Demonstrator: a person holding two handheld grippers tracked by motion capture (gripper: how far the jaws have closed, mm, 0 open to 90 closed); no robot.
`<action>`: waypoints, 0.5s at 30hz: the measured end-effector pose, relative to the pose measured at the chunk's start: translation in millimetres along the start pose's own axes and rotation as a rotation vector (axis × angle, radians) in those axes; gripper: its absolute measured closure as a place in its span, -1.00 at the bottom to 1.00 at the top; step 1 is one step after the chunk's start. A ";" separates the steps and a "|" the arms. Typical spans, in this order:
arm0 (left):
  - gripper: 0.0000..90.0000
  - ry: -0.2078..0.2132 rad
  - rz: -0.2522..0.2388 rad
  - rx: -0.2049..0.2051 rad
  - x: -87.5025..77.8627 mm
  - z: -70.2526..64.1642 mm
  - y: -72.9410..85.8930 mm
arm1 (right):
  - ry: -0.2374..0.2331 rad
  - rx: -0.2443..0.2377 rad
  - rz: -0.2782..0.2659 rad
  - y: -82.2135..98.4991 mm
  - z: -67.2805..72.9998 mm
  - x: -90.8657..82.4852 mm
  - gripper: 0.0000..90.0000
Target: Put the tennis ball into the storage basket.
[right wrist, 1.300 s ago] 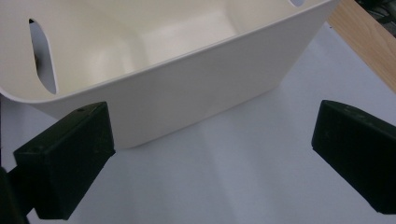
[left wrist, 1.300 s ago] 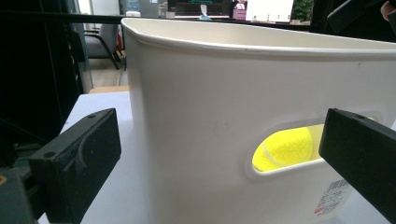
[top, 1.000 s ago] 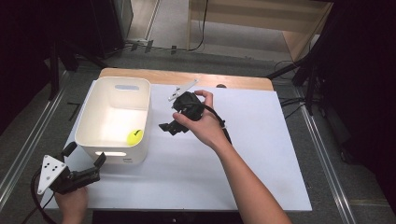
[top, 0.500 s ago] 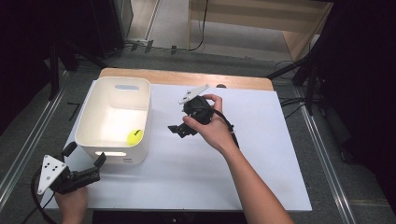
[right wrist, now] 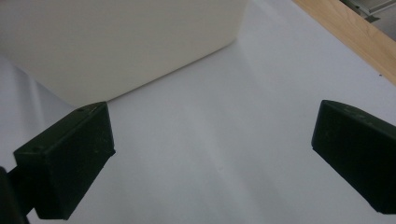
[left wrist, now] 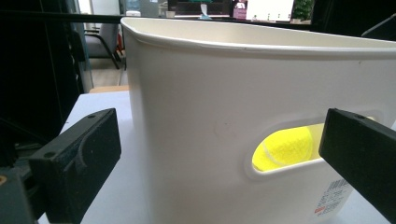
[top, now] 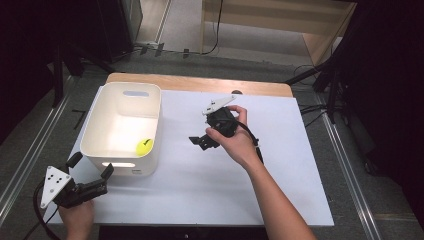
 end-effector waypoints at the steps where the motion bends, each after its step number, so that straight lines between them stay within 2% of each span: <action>1: -1.00 0.000 0.000 0.000 0.0 0.0 0.0 | 0.004 0.001 0.000 2.0 -0.4 -0.2 -1.00; 15: -1.00 0.000 0.001 0.003 0.1 -0.2 0.1 | 0.020 0.035 -0.005 25.8 -1.4 -2.9 -1.00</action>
Point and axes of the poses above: each handheld gripper's, and its own axes: x roughly forward along the jaws, y roughly out of its underside, z roughly to its left, the point moved 3 cm from there along x, roughly forward along the jaws, and after that the axes turned 14 degrees about -x, right-handed, at the moved point
